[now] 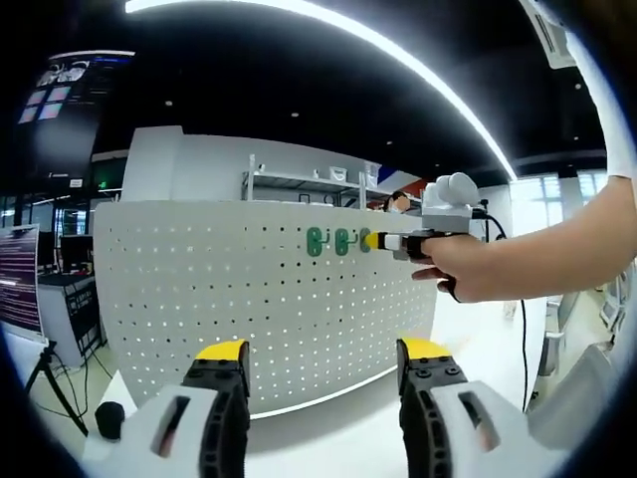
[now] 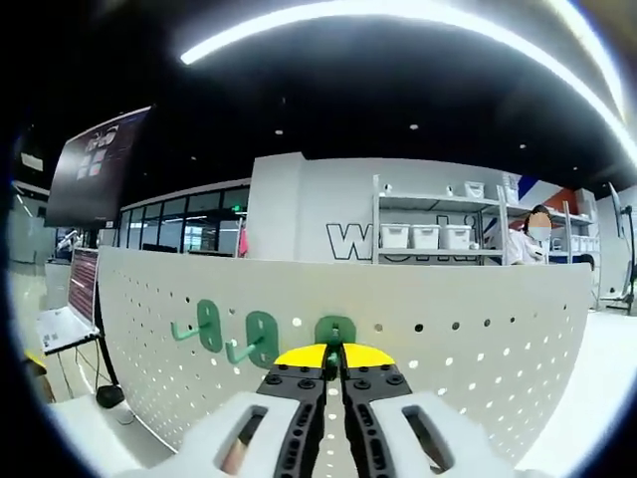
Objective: Insert the hook assembly into the mounting plate slot until the hook locks in place.
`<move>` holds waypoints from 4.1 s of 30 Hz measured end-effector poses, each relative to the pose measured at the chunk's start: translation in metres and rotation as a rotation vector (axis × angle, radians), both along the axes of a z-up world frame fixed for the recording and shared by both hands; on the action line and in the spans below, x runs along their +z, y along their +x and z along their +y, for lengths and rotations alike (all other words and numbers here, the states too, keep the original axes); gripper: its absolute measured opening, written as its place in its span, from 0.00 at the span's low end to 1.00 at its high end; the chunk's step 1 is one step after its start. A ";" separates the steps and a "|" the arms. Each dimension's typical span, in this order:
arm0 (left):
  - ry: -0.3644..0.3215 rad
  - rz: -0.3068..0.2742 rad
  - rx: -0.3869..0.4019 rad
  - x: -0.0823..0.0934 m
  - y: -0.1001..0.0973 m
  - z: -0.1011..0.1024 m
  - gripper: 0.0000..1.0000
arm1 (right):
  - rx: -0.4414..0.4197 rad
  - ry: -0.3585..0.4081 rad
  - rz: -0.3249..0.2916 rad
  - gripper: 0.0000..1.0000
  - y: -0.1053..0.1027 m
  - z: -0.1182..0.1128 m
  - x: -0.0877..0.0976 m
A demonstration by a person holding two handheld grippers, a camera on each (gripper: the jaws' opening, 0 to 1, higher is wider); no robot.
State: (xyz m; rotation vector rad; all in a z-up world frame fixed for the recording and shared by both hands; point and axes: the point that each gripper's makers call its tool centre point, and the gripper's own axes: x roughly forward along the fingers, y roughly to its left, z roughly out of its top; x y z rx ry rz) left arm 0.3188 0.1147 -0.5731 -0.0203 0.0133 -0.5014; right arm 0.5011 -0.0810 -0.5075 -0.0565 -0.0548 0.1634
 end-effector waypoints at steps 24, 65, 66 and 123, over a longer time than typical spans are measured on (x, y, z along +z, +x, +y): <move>-0.006 0.007 -0.020 -0.002 -0.005 -0.005 0.63 | 0.176 0.036 -0.069 0.48 -0.016 0.004 0.010; -0.017 0.008 -0.049 -0.004 -0.004 -0.013 0.63 | 0.526 0.060 -0.076 0.49 -0.085 0.003 -0.004; -0.015 0.008 -0.050 -0.004 -0.004 -0.013 0.63 | 0.533 0.065 -0.065 0.49 -0.088 0.003 -0.006; -0.005 0.055 -0.110 -0.027 -0.017 -0.011 0.72 | 0.530 0.110 0.056 0.60 -0.185 -0.029 -0.077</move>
